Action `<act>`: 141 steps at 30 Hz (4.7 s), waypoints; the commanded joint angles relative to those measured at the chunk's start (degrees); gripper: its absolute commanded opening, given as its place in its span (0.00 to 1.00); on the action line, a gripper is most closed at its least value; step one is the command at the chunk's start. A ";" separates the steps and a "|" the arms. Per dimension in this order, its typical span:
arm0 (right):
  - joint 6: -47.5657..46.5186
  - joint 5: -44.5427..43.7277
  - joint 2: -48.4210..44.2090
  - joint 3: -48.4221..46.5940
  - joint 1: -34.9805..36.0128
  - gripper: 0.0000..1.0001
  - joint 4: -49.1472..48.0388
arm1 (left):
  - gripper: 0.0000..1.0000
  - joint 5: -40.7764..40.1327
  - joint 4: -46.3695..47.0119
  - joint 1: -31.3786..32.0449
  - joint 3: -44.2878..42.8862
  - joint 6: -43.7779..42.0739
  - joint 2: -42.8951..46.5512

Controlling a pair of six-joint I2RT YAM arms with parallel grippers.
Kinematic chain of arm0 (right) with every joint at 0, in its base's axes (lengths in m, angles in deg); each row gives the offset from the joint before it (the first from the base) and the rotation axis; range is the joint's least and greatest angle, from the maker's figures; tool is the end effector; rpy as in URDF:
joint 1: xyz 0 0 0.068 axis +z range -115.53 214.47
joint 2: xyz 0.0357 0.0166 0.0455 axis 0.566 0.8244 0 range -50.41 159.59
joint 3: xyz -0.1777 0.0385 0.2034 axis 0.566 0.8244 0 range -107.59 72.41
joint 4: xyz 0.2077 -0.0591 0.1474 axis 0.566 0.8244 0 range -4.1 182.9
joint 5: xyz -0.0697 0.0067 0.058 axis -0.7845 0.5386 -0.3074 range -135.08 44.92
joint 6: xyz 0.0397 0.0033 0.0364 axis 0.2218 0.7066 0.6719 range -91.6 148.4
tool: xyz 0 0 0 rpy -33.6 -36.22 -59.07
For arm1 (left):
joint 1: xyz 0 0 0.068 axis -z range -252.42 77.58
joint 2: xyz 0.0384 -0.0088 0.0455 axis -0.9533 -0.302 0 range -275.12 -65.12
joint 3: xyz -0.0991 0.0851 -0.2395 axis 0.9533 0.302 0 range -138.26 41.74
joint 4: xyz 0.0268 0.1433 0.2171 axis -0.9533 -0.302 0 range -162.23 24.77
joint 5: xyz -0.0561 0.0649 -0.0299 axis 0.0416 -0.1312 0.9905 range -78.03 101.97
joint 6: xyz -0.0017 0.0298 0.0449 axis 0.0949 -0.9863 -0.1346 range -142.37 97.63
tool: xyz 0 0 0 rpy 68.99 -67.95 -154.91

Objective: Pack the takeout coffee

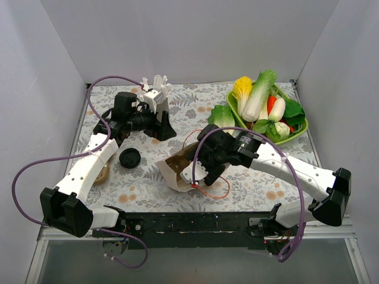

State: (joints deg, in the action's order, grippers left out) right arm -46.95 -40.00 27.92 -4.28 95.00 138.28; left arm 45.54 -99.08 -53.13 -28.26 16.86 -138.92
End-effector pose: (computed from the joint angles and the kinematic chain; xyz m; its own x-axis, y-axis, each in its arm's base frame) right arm 0.1338 0.2431 0.3363 0.7630 -0.6085 -0.2179 -0.6110 -0.5690 -0.5504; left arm 0.2548 -0.1099 0.3474 -0.8820 -0.2495 -0.3998 0.1688 0.6248 -0.7623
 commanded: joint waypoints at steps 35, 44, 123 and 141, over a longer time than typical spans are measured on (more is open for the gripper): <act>19.01 11.61 -1.68 -1.99 -8.32 0.01 -4.83 | 0.80 7.40 0.89 0.22 2.50 -0.64 2.17; 26.22 12.24 2.27 -5.05 -9.29 0.01 -4.57 | 0.80 8.10 0.36 0.14 2.76 -0.99 2.78; -0.41 9.24 18.88 -18.76 -8.59 0.01 14.14 | 0.80 4.85 -0.96 0.58 3.82 -6.61 -0.12; -4.19 13.72 25.30 -24.65 -10.00 0.01 21.27 | 0.83 -9.65 -0.87 -0.04 2.23 -4.33 0.67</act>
State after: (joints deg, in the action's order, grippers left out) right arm -49.97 -29.03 52.42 -28.03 85.36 156.93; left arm 41.97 -100.74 -52.85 -24.65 12.18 -140.12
